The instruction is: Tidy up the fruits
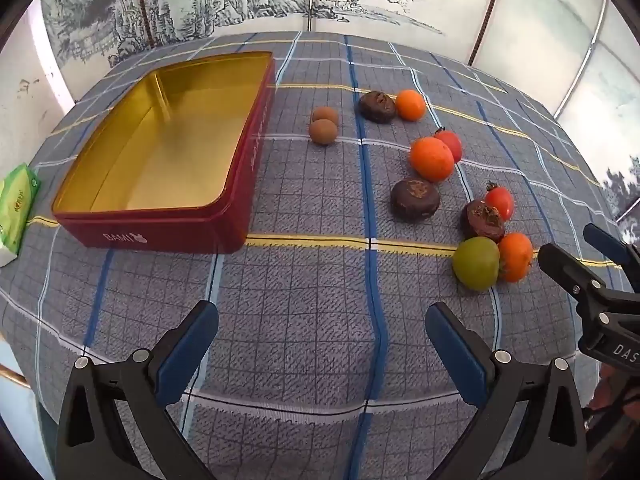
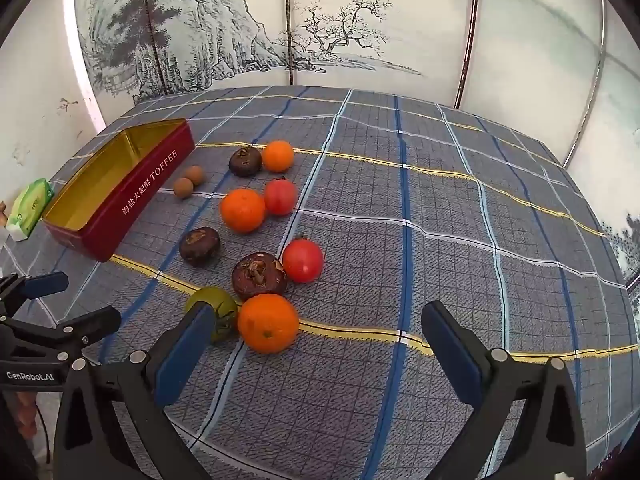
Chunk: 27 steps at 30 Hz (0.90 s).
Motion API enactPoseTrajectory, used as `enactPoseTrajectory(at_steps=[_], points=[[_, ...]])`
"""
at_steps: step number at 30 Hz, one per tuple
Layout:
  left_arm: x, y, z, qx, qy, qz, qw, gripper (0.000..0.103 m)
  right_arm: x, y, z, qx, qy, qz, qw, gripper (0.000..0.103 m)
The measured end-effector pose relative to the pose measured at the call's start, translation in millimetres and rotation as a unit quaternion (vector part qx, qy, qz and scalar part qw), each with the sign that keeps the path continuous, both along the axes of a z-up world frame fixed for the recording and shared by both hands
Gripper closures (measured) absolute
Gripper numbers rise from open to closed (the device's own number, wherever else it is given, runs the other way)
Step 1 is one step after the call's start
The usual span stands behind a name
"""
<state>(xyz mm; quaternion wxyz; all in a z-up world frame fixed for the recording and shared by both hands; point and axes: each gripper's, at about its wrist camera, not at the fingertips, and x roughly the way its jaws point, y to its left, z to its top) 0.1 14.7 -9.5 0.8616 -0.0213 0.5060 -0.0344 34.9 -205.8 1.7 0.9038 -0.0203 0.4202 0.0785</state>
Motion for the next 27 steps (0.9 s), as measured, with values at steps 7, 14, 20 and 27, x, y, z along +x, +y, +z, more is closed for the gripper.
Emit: enactPoseTrajectory(at_steps=[7,14,20,27], points=[[-3,0,-4,-0.01,0.01,-0.012,0.9998,0.001,-7,4,-2,-0.005,0.001,0.005,1.0,0.001],[-7,-14,3,-0.017,0.005,-0.047,0.9987,0.001,-5,6,-5,-0.001,0.004,0.005,1.0,0.001],[-5,-17,7,0.033,-0.015,-0.029,0.9989,0.001,-5,3,-5,0.001,0.006,0.008,1.0,0.001],[-1,-8,2,0.052,-0.017,-0.006,0.9985,0.002,-8,10,-6,-0.002,0.006,0.013,1.0,0.002]])
